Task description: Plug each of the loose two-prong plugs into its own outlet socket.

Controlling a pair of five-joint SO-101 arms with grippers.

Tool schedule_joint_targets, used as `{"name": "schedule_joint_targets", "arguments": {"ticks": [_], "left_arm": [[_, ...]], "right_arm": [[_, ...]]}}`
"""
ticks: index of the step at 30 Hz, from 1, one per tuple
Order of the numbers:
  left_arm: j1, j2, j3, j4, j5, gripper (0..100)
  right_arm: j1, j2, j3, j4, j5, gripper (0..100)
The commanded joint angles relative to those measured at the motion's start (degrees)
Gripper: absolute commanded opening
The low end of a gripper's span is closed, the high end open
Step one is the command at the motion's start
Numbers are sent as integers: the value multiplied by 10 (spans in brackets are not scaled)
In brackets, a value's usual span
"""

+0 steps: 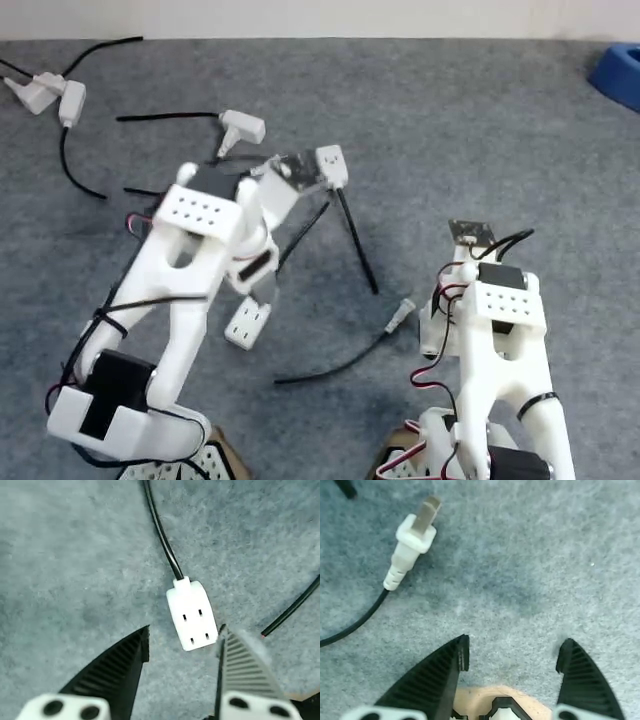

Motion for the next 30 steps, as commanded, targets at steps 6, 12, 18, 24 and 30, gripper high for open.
{"name": "schedule_joint_targets", "arguments": {"ticks": [6,12,18,24,30], "left_arm": [[7,-2,-7,50,32,247],[7,2,41,47,57,247],[8,2,116,-36,58,247],[7,3,144,-75,58,247],[7,4,145,-84,57,247]], "right_arm": [[-2,-17,-6,5,-3,281],[-2,-17,-7,6,-2,281],[-1,-17,-7,6,-2,281],[-1,-17,-7,6,-2,281],[-1,-17,-7,6,-2,281]]}}
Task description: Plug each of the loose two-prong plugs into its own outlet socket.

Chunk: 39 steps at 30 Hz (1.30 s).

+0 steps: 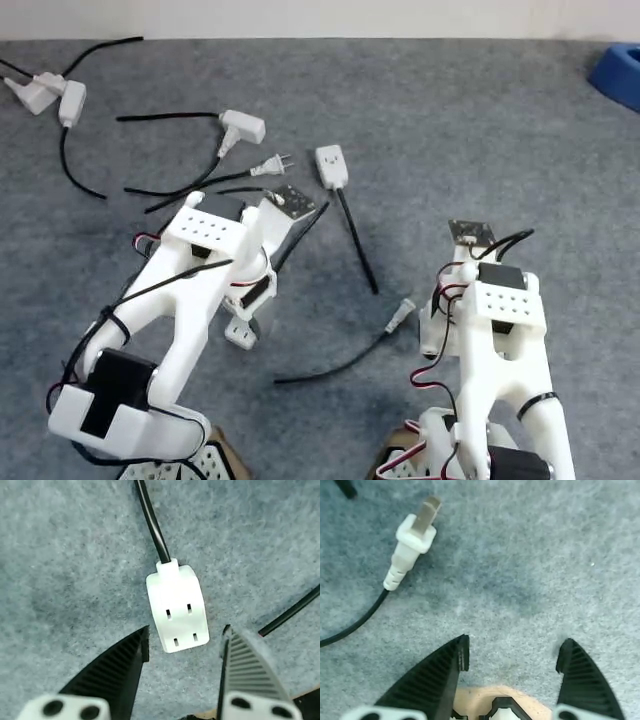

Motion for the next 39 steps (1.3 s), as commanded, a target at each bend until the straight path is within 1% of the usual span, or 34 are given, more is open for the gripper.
{"name": "schedule_joint_targets", "arguments": {"ticks": [1,3,8,14,15,17,19,20,21,22,26,28,35,39], "left_arm": [[4,-2,-1,-6,4,247],[4,-1,8,-18,4,247],[7,10,60,-76,4,247],[4,60,47,-98,3,241],[4,64,41,-103,2,230],[5,66,23,-106,-3,152],[7,66,0,-103,-50,37],[7,66,-13,-103,-76,0],[5,66,-22,-100,-97,16],[4,66,-32,-85,-117,11],[3,66,-71,-4,-233,5],[-6,66,-81,23,-270,5],[-84,73,-93,36,-337,5],[-118,73,-93,36,-360,5]], "right_arm": [[-1,-17,-7,6,-2,281],[-1,-17,-7,6,-2,281],[-1,-17,-7,6,-2,281],[-1,-17,-5,7,-2,281],[-1,-17,-5,7,-2,281],[-1,-17,-4,7,-2,281],[-1,-17,-4,7,-2,281],[-1,-17,-4,7,-2,281],[-1,-17,-4,7,-2,281],[-1,-17,-4,7,-2,281],[-1,-17,-4,7,-2,281],[-1,-17,-4,7,-2,281],[-2,-17,-5,7,-2,281],[-2,-17,-7,7,-2,281]]}}
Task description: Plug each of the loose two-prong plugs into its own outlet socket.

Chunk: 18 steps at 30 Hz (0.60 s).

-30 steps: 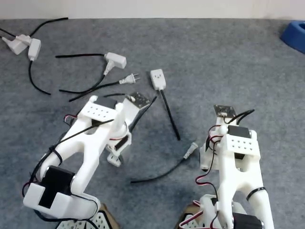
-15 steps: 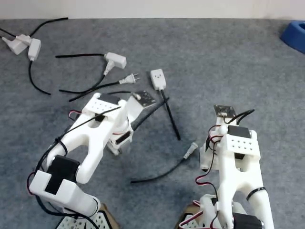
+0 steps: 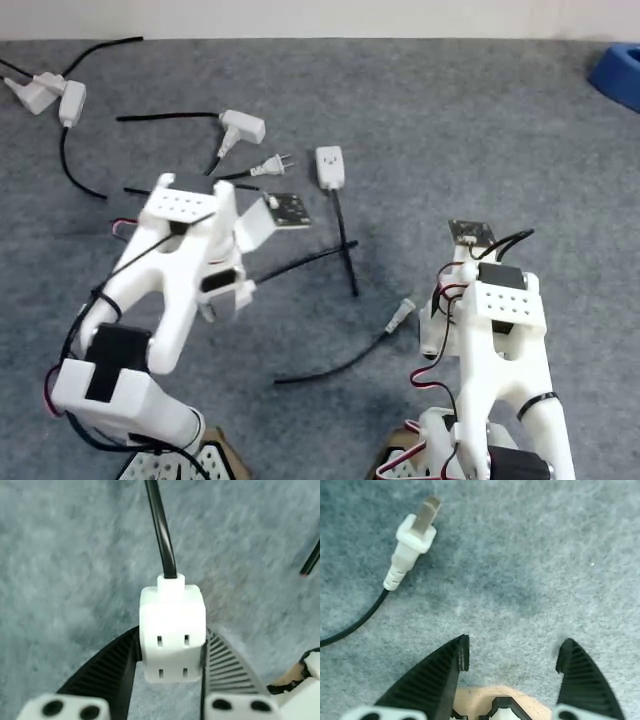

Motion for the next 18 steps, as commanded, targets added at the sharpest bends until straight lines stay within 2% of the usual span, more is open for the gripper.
{"name": "schedule_joint_targets", "arguments": {"ticks": [1,7,11,15,18], "left_arm": [[-38,0,-15,9,-36,5],[-44,59,7,5,-89,5],[-44,114,5,4,-94,5],[-57,125,-23,-30,-52,21],[-73,125,-53,-28,-15,130]], "right_arm": [[-2,-17,-7,7,-2,281],[-2,-17,-8,7,-2,281],[-2,-17,-8,7,-2,281],[-2,-17,-9,7,-2,281],[-2,-17,-9,7,-2,281]]}}
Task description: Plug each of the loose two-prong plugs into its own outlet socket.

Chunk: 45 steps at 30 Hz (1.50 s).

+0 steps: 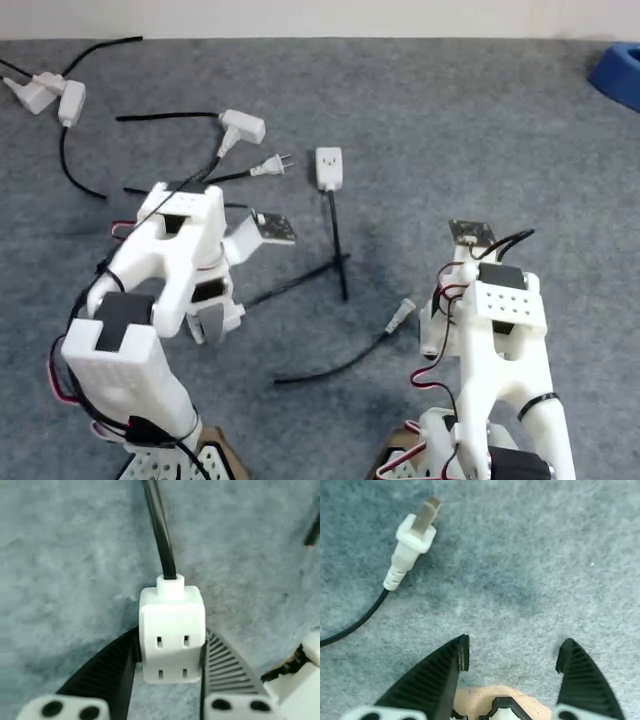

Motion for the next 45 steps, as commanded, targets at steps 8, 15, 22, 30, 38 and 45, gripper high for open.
{"name": "schedule_joint_targets", "arguments": {"ticks": [8,15,22,30,38,45], "left_arm": [[-17,0,-62,-4,48,206],[36,0,-62,33,51,207],[36,-1,-107,100,52,207],[32,0,-229,155,104,207],[8,0,-303,155,258,133],[-9,0,-353,156,420,148]], "right_arm": [[-2,-17,-10,7,26,281],[-2,-17,-11,7,26,281],[-2,-17,-11,6,28,281],[-3,-16,-10,6,29,281],[0,-9,-58,20,53,281],[-34,-9,-118,22,-225,281]]}}
